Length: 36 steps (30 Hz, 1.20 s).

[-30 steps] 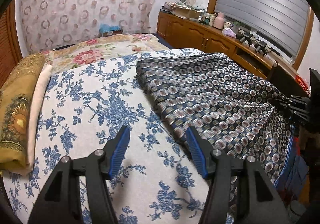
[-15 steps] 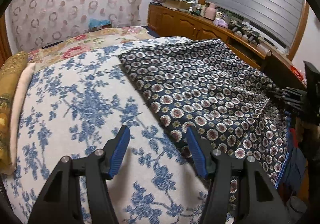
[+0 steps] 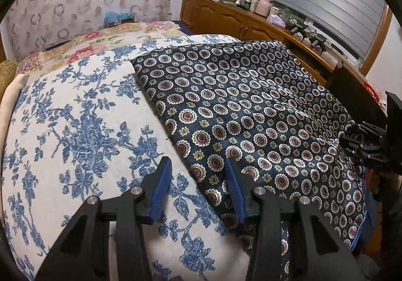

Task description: Fold small clothes

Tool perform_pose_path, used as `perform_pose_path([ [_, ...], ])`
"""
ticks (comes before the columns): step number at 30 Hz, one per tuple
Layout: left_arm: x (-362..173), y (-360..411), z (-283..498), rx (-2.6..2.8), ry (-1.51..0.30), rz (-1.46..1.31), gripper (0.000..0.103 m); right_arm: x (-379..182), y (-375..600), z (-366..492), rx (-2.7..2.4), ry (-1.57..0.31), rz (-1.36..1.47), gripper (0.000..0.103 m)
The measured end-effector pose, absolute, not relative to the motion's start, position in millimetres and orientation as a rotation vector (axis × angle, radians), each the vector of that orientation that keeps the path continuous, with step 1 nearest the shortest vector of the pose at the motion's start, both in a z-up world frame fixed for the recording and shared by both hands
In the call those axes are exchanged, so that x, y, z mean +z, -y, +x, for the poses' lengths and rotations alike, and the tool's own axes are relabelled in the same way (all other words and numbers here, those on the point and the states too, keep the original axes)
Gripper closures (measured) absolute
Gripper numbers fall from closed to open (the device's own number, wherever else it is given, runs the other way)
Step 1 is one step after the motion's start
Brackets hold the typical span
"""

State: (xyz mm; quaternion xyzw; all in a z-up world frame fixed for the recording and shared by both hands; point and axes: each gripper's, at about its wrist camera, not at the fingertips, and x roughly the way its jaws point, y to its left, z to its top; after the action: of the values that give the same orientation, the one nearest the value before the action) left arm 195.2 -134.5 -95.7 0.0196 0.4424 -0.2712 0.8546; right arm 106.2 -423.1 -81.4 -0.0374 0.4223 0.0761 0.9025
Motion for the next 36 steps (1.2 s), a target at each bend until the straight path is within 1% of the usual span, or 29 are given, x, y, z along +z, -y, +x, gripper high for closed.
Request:
perform_pose_path([
  [2,-96,137,197,-0.575,-0.933,0.035,0.06,-83,422,106,0.168,-0.873,-0.076,0.044],
  [3,-96,139,197,-0.584,-0.931,0.033,0.065,-83,423,106,0.172,-0.873,-0.071,0.046],
  [4,-96,140,198,-0.586,-0.931,0.032,0.072,-83,423,106,0.188,-0.873,-0.059,0.05],
  [6,-96,143,198,-0.587,-0.933,0.03,0.089,-82,421,105,0.221,-0.871,-0.057,0.073],
  [7,-96,144,198,-0.591,-0.933,0.031,0.094,-81,419,106,0.241,-0.872,-0.057,0.079],
  [8,-96,145,198,-0.592,-0.929,0.034,0.097,-81,417,106,0.258,-0.874,-0.061,0.088],
  [9,-95,146,197,-0.593,-0.924,0.041,0.1,-81,415,105,0.261,-0.872,-0.069,0.091],
  [11,-91,145,195,-0.588,-0.902,0.047,0.101,-80,411,105,0.265,-0.865,-0.085,0.094],
  [14,-82,140,194,-0.568,-0.864,0.048,0.102,-78,409,105,0.267,-0.852,-0.081,0.096],
  [20,-66,115,198,-0.509,-0.825,0.044,0.102,-70,389,110,0.32,-0.818,-0.068,0.097],
  [28,-55,33,205,-0.365,-0.81,0.063,0.102,-70,305,130,0.46,-0.797,-0.086,0.097],
  [31,-55,8,205,-0.327,-0.816,0.076,0.102,-69,281,138,0.472,-0.789,-0.093,0.095],
  [33,-58,-3,205,-0.323,-0.833,0.065,0.102,-69,270,143,0.448,-0.785,-0.123,0.087],
  [34,-60,-7,204,-0.328,-0.844,0.057,0.101,-68,267,145,0.418,-0.781,-0.145,0.078],
  [36,-62,-12,197,-0.34,-0.852,0.044,0.098,-66,270,148,0.401,-0.773,-0.146,0.055],
])
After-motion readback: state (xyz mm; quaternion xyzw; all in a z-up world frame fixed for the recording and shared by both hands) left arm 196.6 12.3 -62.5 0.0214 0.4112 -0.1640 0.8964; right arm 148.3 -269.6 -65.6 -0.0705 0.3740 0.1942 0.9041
